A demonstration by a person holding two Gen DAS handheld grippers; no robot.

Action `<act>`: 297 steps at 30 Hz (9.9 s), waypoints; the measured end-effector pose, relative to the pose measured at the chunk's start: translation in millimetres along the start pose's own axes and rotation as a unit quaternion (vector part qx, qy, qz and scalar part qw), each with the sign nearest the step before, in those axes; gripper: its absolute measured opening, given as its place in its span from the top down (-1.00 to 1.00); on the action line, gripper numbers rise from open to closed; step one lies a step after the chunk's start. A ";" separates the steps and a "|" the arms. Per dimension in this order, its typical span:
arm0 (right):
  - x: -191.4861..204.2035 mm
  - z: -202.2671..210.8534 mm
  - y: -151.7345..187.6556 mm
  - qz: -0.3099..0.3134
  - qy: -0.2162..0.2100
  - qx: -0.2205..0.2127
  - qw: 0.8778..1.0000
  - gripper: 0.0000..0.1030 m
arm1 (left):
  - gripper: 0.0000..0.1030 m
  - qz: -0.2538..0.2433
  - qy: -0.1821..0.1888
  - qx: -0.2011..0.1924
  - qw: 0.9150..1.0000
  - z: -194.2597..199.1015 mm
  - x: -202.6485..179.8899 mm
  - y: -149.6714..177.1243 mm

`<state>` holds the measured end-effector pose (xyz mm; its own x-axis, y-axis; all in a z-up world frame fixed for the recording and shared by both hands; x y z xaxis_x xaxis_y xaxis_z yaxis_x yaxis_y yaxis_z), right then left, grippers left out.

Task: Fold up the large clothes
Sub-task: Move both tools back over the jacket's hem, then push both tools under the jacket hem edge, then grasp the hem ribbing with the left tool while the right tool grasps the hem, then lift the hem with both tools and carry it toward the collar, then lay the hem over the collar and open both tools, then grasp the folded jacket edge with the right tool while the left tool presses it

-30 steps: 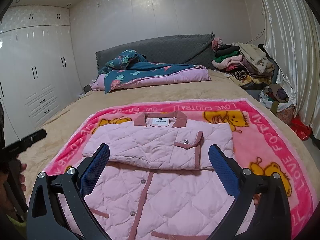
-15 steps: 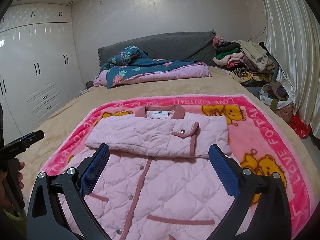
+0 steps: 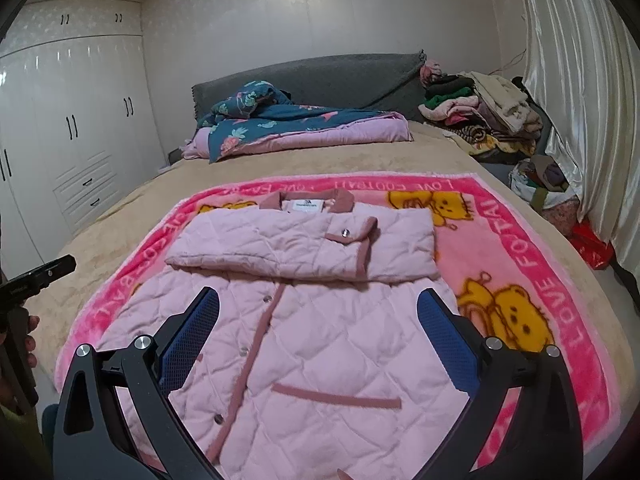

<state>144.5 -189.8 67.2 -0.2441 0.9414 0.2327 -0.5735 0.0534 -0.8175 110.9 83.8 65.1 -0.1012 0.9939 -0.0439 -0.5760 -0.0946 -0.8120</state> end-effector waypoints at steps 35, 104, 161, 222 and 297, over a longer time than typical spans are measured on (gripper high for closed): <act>-72.3 1.6 87.7 -0.012 0.063 0.090 0.994 -0.92 | -0.83 0.018 -0.033 0.087 0.995 -10.5 36.8 87.8; -135.5 5.8 201.1 -0.165 -0.090 0.172 0.967 0.07 | -0.81 0.024 -0.001 0.204 0.979 -30.6 41.1 164.8; -99.1 37.2 35.1 -0.132 -0.127 -0.009 0.983 0.61 | 0.73 0.021 0.030 0.033 0.999 4.7 33.8 39.9; -129.9 -137.0 -151.2 -0.145 -0.070 -0.051 0.986 0.61 | 0.64 0.019 -0.062 -0.069 0.995 -115.0 50.6 -140.5; -168.2 -283.2 -55.2 -0.121 0.099 0.046 0.987 0.52 | 0.44 0.058 -0.024 -0.009 0.998 -250.1 50.5 -76.1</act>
<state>438.7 -256.7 -76.0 0.0605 0.9518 0.3007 -0.6673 0.2626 -0.6969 352.5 155.4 -20.9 -0.2049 0.9724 -0.1115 -0.5429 -0.2077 -0.8137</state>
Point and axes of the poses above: each gripper's, at about its wrist camera, not at the fingertips, and z roughly against the way its jaws point, x to its left, y to its underside, the point moved 4 cm from there along -z, roughly the way its jaws point, and after that the axes turned 7 degrees about -z, right-handed, at the moved point
